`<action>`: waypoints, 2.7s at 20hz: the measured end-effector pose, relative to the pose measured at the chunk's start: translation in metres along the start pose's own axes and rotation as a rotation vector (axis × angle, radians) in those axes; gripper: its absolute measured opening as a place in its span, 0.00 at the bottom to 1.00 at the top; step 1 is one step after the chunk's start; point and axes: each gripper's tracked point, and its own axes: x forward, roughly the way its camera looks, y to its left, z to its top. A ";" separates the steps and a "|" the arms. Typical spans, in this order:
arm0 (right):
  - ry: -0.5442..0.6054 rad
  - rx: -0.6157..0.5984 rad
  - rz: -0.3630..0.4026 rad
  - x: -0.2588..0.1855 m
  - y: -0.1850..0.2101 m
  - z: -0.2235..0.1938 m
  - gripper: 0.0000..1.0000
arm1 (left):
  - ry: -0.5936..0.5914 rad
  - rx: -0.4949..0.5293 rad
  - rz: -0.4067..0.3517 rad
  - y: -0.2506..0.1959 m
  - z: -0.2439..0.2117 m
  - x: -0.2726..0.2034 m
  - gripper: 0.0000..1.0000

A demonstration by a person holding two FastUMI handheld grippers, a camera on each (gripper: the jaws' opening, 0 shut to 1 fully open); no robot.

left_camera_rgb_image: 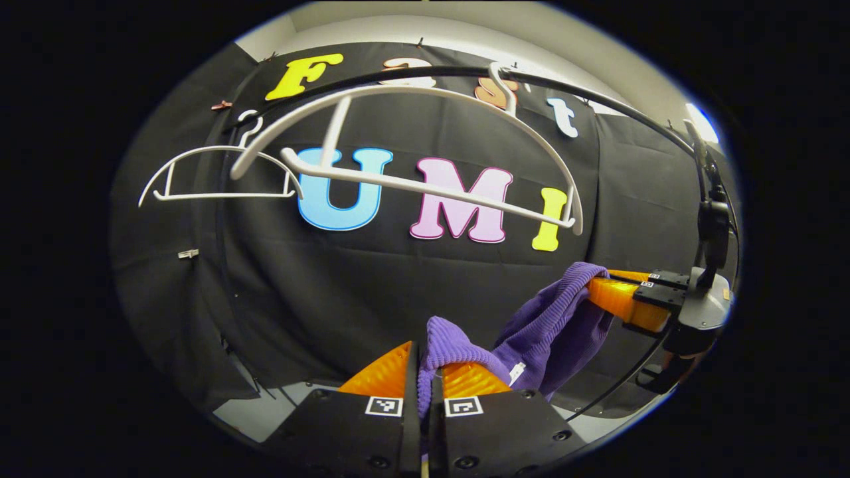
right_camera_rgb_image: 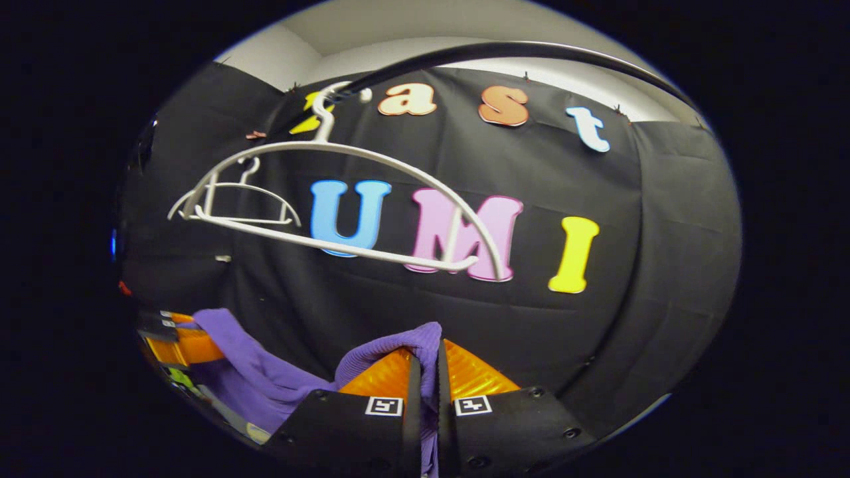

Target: Grasp the clothes on the hanger with both hands and then place them into the laundry hamper below.

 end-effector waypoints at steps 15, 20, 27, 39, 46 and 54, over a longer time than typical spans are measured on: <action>0.320 0.018 0.496 -0.007 0.180 -0.106 0.14 | 0.195 0.017 0.091 0.068 -0.097 -0.027 0.09; 0.418 0.032 0.567 -0.019 0.203 -0.133 0.14 | 0.280 -0.033 0.102 0.090 -0.126 -0.032 0.11; 0.529 0.060 0.575 -0.027 0.210 -0.161 0.28 | 0.363 -0.052 0.111 0.111 -0.156 -0.042 0.29; 0.528 0.011 0.512 -0.035 0.194 -0.162 0.99 | 0.412 -0.122 0.161 0.125 -0.161 -0.067 0.95; 0.495 0.011 0.493 -0.042 0.189 -0.148 0.99 | 0.387 -0.115 0.134 0.112 -0.151 -0.073 0.95; 0.234 -0.013 0.355 -0.052 0.155 -0.032 0.99 | 0.121 0.008 0.054 0.091 -0.017 -0.095 0.95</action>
